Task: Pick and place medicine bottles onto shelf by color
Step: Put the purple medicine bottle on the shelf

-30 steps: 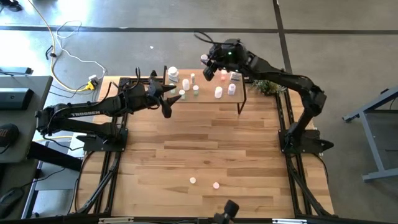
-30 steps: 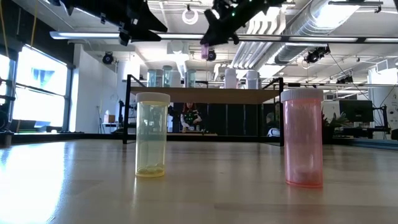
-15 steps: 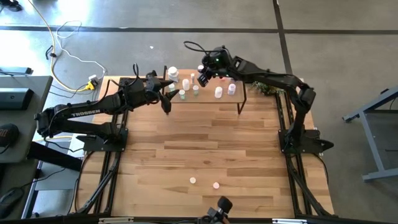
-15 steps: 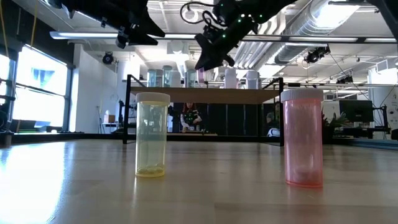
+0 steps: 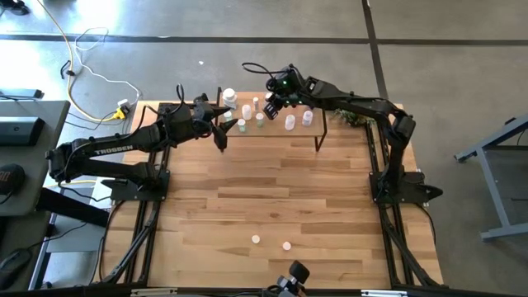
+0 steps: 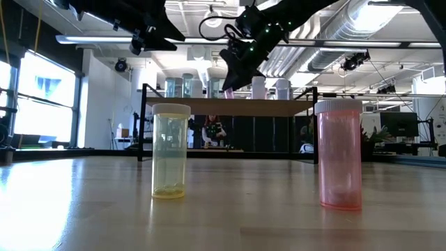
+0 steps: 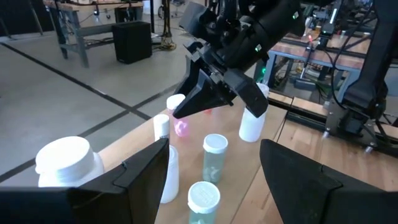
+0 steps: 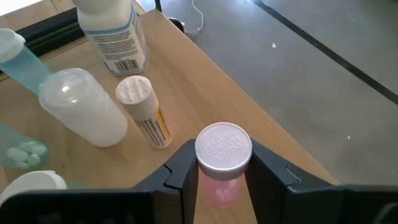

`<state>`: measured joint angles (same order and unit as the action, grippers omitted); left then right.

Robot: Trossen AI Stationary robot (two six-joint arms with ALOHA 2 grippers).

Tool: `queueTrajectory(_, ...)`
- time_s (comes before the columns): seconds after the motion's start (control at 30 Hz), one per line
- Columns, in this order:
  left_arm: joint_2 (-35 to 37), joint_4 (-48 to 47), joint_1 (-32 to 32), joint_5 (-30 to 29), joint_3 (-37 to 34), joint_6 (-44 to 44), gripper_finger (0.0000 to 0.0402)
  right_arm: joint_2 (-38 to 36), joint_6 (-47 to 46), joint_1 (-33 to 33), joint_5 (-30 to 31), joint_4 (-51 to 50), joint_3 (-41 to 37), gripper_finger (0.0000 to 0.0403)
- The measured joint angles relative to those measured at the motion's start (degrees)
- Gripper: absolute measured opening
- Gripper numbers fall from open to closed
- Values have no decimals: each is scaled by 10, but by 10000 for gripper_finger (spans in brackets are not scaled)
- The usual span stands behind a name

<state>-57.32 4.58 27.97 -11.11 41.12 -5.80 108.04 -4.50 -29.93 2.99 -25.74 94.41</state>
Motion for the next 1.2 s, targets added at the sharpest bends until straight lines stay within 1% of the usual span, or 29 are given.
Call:
queueTrajectory(0.47,0,0,0,0,0,4,241,0,-10,0,0,-24,0,100)
queueTrajectory(0.87,0,0,0,0,0,4,241,-1,-26,0,2,-45,0,154)
queueTrajectory(1.2,0,-5,0,0,0,2,241,-29,-26,0,2,-54,0,158)
